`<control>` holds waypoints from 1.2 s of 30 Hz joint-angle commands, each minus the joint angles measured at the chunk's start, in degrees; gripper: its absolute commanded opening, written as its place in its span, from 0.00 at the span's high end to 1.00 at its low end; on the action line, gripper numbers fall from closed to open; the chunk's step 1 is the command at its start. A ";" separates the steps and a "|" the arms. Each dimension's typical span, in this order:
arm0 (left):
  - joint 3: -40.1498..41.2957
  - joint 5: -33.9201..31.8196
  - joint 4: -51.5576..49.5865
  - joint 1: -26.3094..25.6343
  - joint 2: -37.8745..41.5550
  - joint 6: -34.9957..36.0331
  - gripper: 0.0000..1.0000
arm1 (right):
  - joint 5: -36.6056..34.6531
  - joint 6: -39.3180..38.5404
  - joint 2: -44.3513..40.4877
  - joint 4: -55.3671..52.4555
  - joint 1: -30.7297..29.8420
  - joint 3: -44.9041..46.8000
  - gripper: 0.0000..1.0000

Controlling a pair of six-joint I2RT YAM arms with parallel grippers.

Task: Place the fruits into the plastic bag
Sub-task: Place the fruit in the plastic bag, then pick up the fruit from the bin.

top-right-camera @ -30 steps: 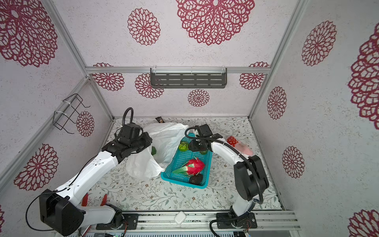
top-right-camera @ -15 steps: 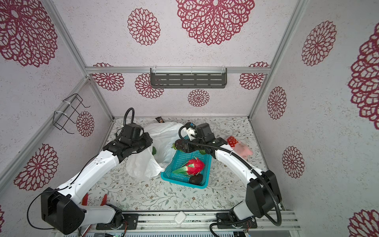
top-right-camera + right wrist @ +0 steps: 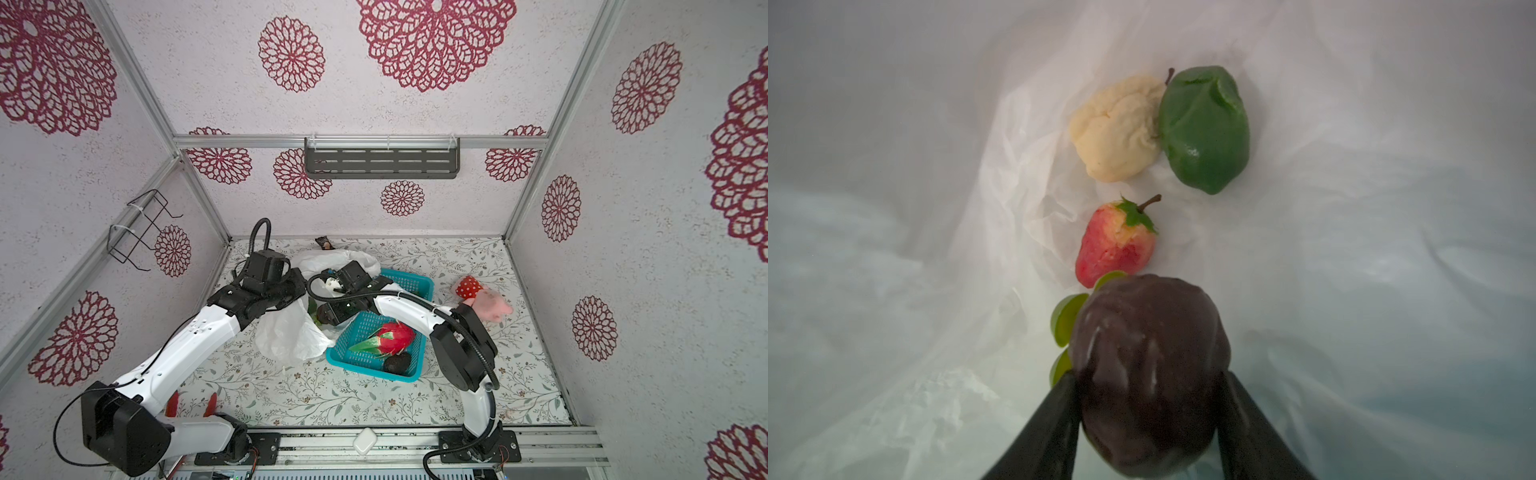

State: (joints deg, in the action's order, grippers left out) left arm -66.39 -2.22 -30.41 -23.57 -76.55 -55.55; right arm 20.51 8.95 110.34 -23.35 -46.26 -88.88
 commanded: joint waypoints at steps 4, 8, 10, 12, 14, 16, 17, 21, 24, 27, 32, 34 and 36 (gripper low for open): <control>-0.12 -0.42 0.00 0.10 0.71 -0.22 1.00 | -7.52 -1.12 -6.51 -0.45 0.56 2.69 0.30; 0.12 -0.38 0.12 0.16 0.79 -0.20 1.00 | -9.09 -1.13 -11.72 2.93 1.21 5.80 0.28; 0.27 -0.43 0.05 0.17 0.98 -0.18 1.00 | -9.60 -1.05 -14.84 4.56 1.89 7.38 0.28; 0.38 -0.52 0.01 0.17 1.23 -0.13 1.00 | -10.71 -0.38 -18.86 6.80 3.23 9.60 0.28; 0.55 -0.72 0.05 0.17 1.49 -0.17 1.00 | -12.07 1.51 -23.57 10.24 5.44 13.17 0.27; 0.78 -0.77 0.00 0.15 1.67 -0.08 1.00 | -13.38 4.71 -28.43 14.25 8.88 17.35 0.27; 0.82 -0.92 0.05 0.08 1.67 0.00 1.00 | -14.04 6.96 -30.87 16.23 11.07 19.48 0.26; 0.93 -0.96 0.09 0.17 1.58 0.07 1.00 | -22.37 15.27 -37.33 19.62 18.00 27.34 0.25; 0.76 -0.94 0.37 0.24 1.34 0.13 1.00 | -24.92 19.54 -36.52 16.87 21.39 29.21 0.24; 0.48 -0.79 0.41 0.27 1.15 0.22 1.00 | -19.10 20.46 -31.10 13.22 22.66 27.97 0.24; 0.12 -0.90 0.02 0.28 1.23 0.53 1.00 | -7.18 21.34 -20.80 12.71 22.33 25.65 0.24; 0.27 -1.18 -0.02 0.33 1.48 0.57 1.00 | -4.47 21.67 -17.31 12.73 21.90 24.25 0.24; 0.38 -1.09 0.00 0.23 1.71 0.76 1.00 | -2.18 21.72 -14.17 13.08 21.04 22.59 0.24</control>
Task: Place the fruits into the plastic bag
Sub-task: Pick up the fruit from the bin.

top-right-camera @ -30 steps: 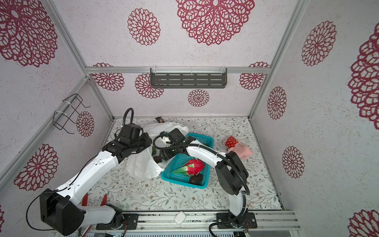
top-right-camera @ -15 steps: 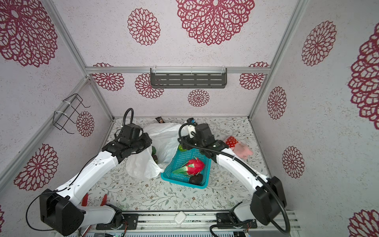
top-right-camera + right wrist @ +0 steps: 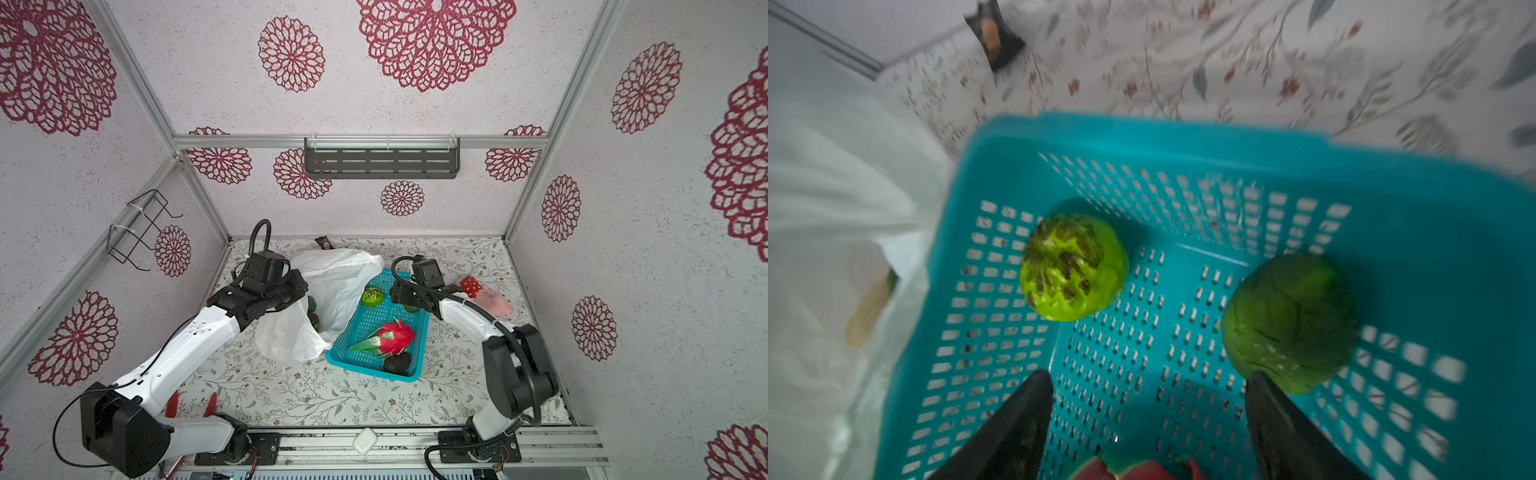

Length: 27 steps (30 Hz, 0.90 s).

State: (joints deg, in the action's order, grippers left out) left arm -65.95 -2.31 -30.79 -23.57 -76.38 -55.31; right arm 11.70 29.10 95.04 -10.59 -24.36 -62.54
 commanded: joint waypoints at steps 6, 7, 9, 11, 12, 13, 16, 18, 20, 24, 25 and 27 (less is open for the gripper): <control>0.21 -1.24 0.29 0.30 1.58 0.81 1.00 | 7.97 1.92 6.35 0.82 -3.12 -8.24 0.21; 0.21 -1.27 0.31 0.36 1.53 0.73 1.00 | 8.03 1.71 7.18 0.59 -3.37 -8.85 0.21; 0.30 -1.26 0.33 0.37 1.50 0.84 1.00 | 8.17 1.63 9.05 0.16 -3.74 -10.16 0.20; 0.38 -1.28 0.41 0.37 1.50 0.99 1.00 | 7.57 1.50 10.88 -0.89 -3.95 -11.83 0.19; 0.39 -1.22 0.32 0.39 1.50 0.93 1.00 | 7.11 1.00 12.08 -1.89 -4.01 -13.02 0.18; 0.39 -1.22 0.29 0.41 1.56 0.99 1.00 | 6.45 0.46 12.98 -2.99 -4.09 -14.18 0.12; 0.47 -1.24 0.13 0.48 1.58 1.14 1.00 | 4.42 -1.43 15.68 -6.38 -4.18 -17.89 0.10; 0.56 -1.25 0.13 0.68 1.72 1.22 1.00 | 3.64 -2.20 17.56 -7.59 -4.16 -19.71 0.09; 0.73 -1.30 0.11 0.72 1.76 1.25 1.00 | 3.43 -2.63 19.21 -8.03 -4.23 -20.88 0.09; 0.78 -1.22 0.07 0.97 1.85 1.25 1.00 | 3.15 -2.91 21.98 -8.21 -4.62 -22.36 0.10; 0.82 -1.22 0.10 1.01 1.85 1.21 1.00 | 2.92 -3.06 22.32 -7.65 -4.88 -22.35 0.11; 0.83 -1.17 -0.01 1.02 1.85 1.20 1.00 | 2.19 -3.22 22.74 -6.27 -5.36 -22.19 0.13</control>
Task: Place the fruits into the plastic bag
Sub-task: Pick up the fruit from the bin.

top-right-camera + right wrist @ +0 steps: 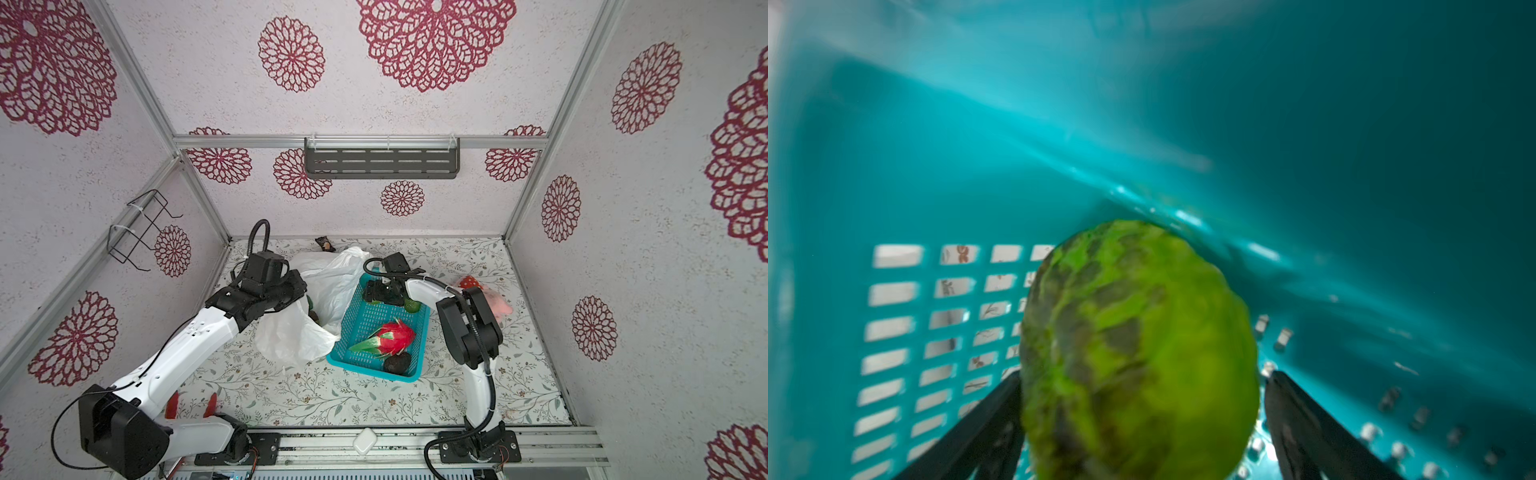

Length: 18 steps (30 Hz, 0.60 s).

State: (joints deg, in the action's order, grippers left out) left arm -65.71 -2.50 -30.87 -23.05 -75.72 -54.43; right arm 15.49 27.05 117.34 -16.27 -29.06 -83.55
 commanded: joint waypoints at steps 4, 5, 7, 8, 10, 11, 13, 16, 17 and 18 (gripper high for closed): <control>0.59 -0.92 -0.06 0.54 1.27 0.16 1.00 | -1.93 -0.56 -0.83 3.28 -0.82 0.55 0.28; 0.51 -0.93 -0.15 0.55 1.32 0.12 1.00 | -1.95 -0.55 -1.79 4.49 -0.82 1.48 0.33; 0.52 -1.03 -0.28 0.55 1.45 0.16 1.00 | -1.99 -0.56 -3.67 5.70 -0.77 2.63 0.40; 0.58 -1.08 -0.18 0.56 1.54 0.14 1.00 | -1.85 -0.59 -4.81 5.96 -0.77 3.28 0.42; 0.50 -1.04 -0.28 0.57 1.54 0.12 1.00 | -1.84 -0.77 -7.49 6.54 -0.80 5.32 0.43; 0.42 -1.09 -0.33 0.62 1.44 0.14 1.00 | -2.03 -0.77 -9.40 7.14 -0.76 6.92 0.44; 0.26 -0.91 -0.24 0.68 1.37 0.17 1.00 | -2.08 -1.03 -13.86 8.68 -0.78 10.54 0.44; 0.23 -0.66 -0.07 0.62 1.19 0.19 1.00 | -1.09 -2.01 -21.71 11.15 -0.75 16.72 0.44; 0.23 -0.57 0.02 0.58 1.12 0.12 1.00 | -0.11 -2.53 -24.38 11.72 -0.77 18.57 0.44; 0.23 -0.47 0.12 0.60 1.10 0.18 1.00 | 1.12 -2.94 -26.56 12.23 -0.80 19.91 0.44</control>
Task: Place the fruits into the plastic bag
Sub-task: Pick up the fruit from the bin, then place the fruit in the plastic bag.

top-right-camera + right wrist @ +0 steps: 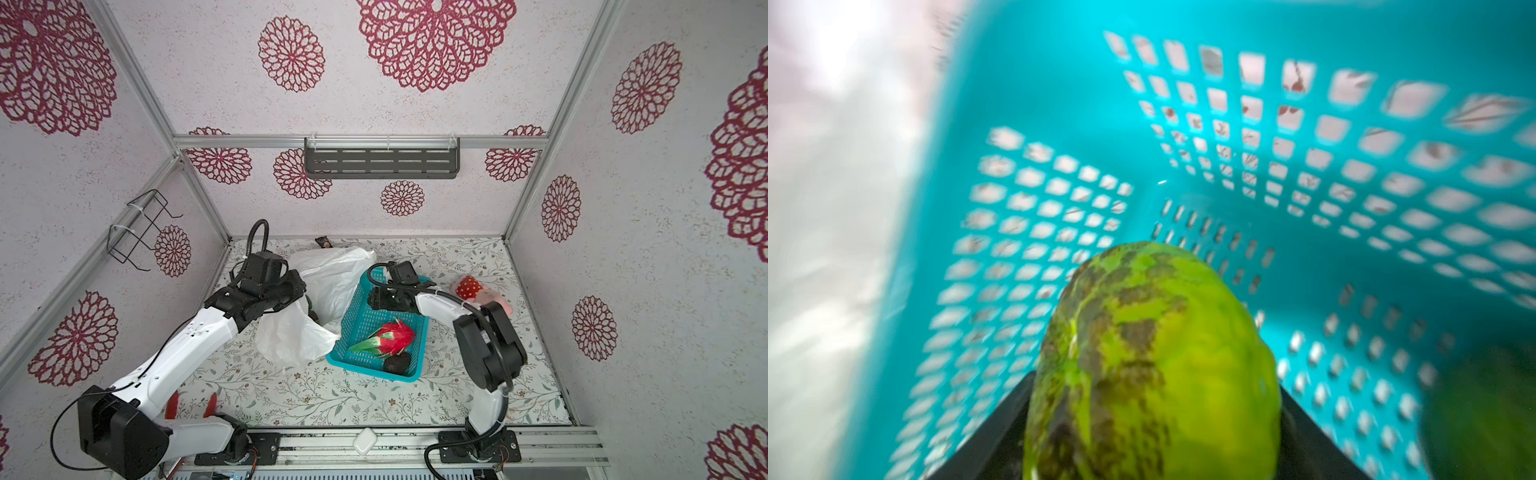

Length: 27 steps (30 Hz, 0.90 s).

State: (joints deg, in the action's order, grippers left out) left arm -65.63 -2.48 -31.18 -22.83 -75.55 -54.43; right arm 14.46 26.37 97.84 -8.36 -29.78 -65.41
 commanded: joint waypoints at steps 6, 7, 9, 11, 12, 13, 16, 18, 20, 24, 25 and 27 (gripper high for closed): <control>0.41 -0.19 1.02 0.33 0.59 0.08 1.00 | 13.07 -4.38 -15.73 7.38 -2.33 4.81 0.42; 0.39 -0.14 1.12 0.35 0.50 0.04 1.00 | 14.06 -5.15 -15.53 7.07 -3.52 3.55 0.41; 0.24 0.06 1.06 0.33 0.41 -0.14 1.00 | 14.89 -7.19 -13.52 5.32 -5.80 0.32 0.40; 0.15 0.16 0.96 0.33 0.48 -0.31 1.00 | 14.32 -9.71 -9.83 3.00 -8.53 -4.69 0.39; 0.06 0.12 0.88 0.36 0.52 -0.43 1.00 | 13.61 -10.84 -7.94 1.63 -9.67 -6.94 0.39; 0.01 0.12 0.70 0.33 0.71 -0.58 1.00 | 12.93 -12.30 -5.45 -0.02 -10.91 -9.57 0.39; -0.12 -0.49 -0.11 0.33 1.34 -0.67 1.00 | 11.21 -16.48 1.29 -4.40 -14.08 -16.53 0.38; -0.18 -1.06 -0.61 0.33 1.83 -0.60 1.00 | 10.27 -18.65 5.40 -7.63 -15.80 -20.46 0.38; -0.12 -1.51 -1.06 0.32 2.39 -0.59 1.00 | 10.15 -20.10 8.96 -10.29 -17.16 -23.29 0.38; 0.15 -2.00 -1.32 0.36 2.95 -0.55 1.00 | 10.48 -21.04 12.25 -13.17 -18.45 -24.79 0.32; 0.31 -2.08 -1.31 0.35 2.95 -0.53 1.00 | 10.24 -21.03 12.30 -13.34 -18.60 -24.41 0.29; 0.49 -2.00 -1.23 0.33 2.82 -0.58 1.00 | 8.71 -20.41 11.82 -13.04 -18.65 -23.25 0.23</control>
State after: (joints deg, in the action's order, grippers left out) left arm -65.63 -3.66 -32.32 -22.81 -73.67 -54.65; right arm 25.15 7.79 111.74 -18.90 -48.45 -87.99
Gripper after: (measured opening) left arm 0.042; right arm 0.771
